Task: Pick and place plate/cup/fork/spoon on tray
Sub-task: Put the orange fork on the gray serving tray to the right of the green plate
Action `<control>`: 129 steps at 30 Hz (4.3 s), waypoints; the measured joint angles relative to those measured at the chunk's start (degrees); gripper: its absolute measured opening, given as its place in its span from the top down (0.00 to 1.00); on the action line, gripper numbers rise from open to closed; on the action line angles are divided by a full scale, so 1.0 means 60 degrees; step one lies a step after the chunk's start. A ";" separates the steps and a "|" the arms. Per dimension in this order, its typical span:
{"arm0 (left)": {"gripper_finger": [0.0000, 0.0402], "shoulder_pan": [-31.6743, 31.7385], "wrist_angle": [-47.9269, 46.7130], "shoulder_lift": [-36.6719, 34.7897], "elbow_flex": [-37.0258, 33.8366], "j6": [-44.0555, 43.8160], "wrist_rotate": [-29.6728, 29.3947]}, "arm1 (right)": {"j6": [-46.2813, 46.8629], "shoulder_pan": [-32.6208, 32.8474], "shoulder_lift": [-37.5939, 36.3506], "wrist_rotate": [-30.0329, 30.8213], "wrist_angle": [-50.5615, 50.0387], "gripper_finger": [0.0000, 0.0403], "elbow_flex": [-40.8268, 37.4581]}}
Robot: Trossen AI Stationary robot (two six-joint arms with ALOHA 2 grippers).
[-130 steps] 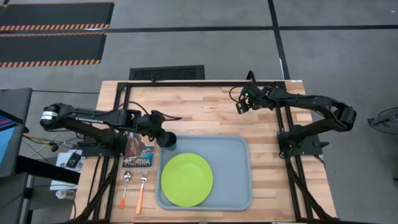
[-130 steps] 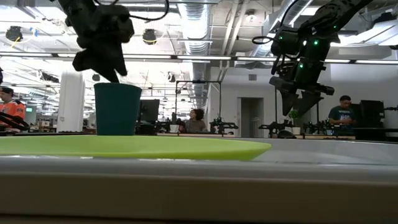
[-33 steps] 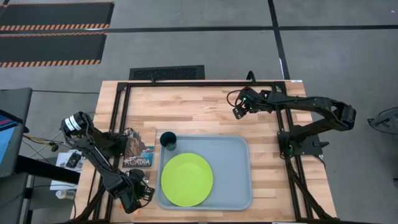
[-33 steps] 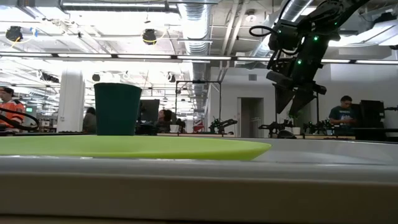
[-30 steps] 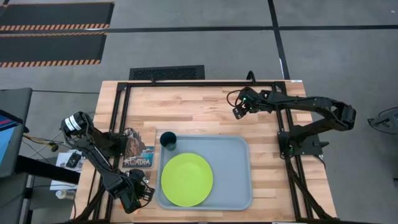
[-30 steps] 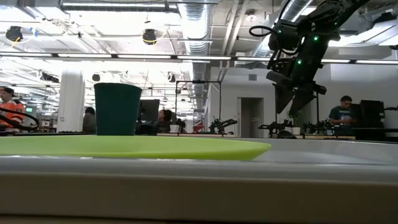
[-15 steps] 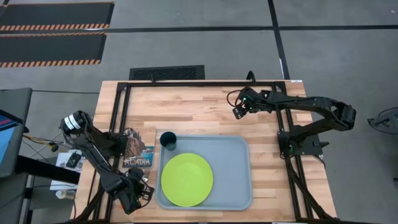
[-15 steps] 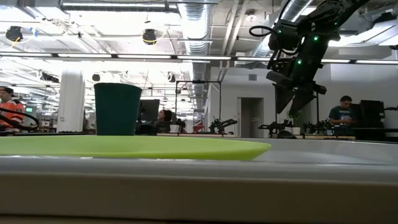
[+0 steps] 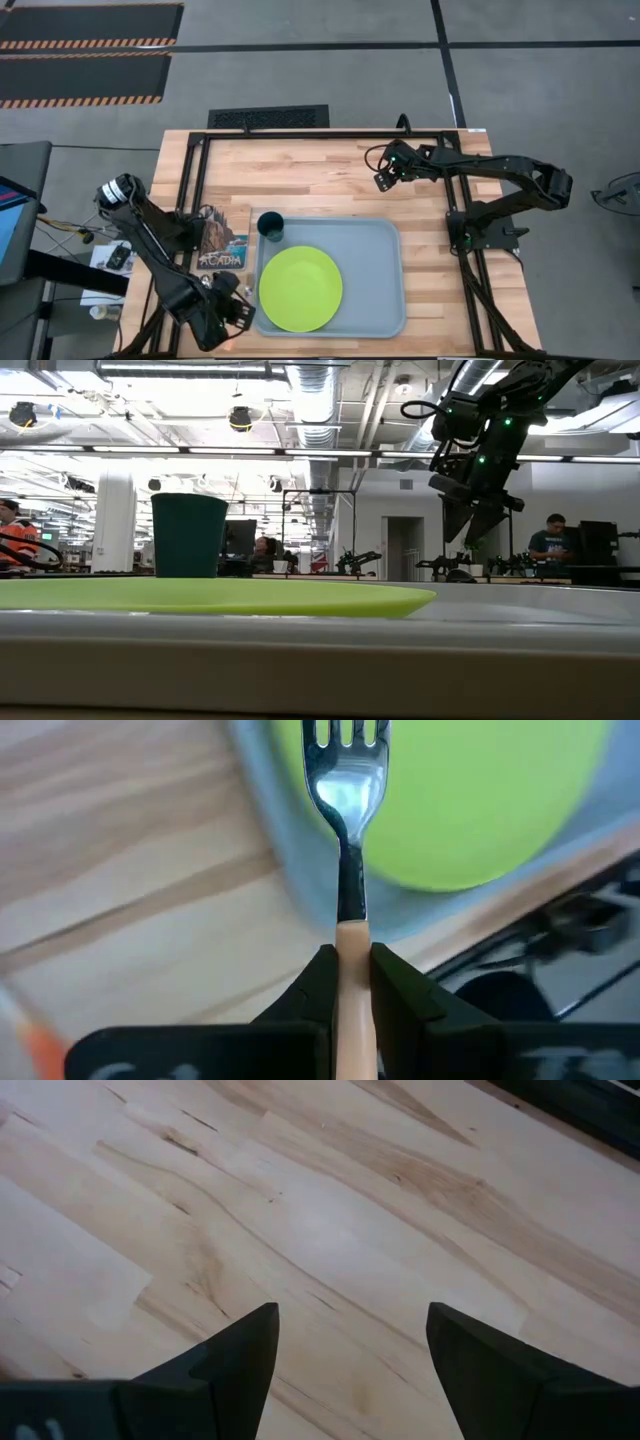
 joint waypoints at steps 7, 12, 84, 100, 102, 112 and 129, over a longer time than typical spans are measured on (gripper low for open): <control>0.95 0.0844 -0.0052 0.0000 0.0985 0.1534 -0.1220 | -0.0005 -0.0001 0.0000 0.0000 0.0000 0.30 0.0000; 0.94 0.1716 0.0006 -0.0005 0.1471 0.2895 -0.1536 | -0.0084 -0.0002 0.0000 0.0000 -0.0001 0.30 0.0000; 0.94 0.4783 0.2235 0.6393 0.7209 0.6197 -0.1576 | 0.0248 0.0616 -0.7367 0.0292 -0.5213 0.30 0.1788; 0.94 0.4651 0.1427 0.6411 0.6985 0.4402 -0.1585 | 0.0160 0.0616 -0.7410 0.0331 -0.5435 0.30 0.1785; 0.94 0.4655 0.1436 0.6411 0.6983 0.4550 -0.1516 | 0.0167 0.0616 -0.7410 0.0334 -0.5435 0.30 0.1785; 0.95 0.4728 0.1651 0.6711 0.7045 0.4460 -0.1395 | 0.0178 0.0616 -0.7410 0.0357 -0.5435 0.30 0.1785; 0.95 0.4855 0.2480 0.7524 0.7064 0.4320 -0.0025 | 0.0153 0.0612 -0.7410 0.0471 -0.5628 0.30 0.1785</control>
